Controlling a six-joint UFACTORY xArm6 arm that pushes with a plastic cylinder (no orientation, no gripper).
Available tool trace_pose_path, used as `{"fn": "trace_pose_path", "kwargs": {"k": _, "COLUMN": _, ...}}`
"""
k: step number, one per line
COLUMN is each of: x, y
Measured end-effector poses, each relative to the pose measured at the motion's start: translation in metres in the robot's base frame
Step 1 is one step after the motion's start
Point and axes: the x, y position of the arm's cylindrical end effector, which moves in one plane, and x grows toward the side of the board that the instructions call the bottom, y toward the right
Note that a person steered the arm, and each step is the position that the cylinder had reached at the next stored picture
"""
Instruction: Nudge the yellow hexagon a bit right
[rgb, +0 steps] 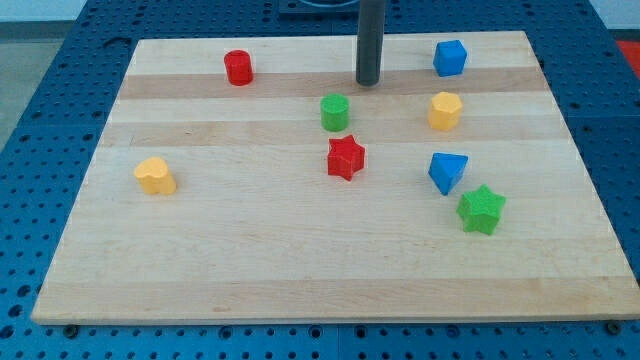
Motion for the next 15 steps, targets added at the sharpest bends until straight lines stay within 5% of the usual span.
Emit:
{"fn": "trace_pose_path", "kwargs": {"k": 6, "x": 0.003, "y": 0.054}}
{"fn": "trace_pose_path", "kwargs": {"k": 10, "x": 0.064, "y": 0.054}}
{"fn": "trace_pose_path", "kwargs": {"k": 15, "x": 0.067, "y": 0.056}}
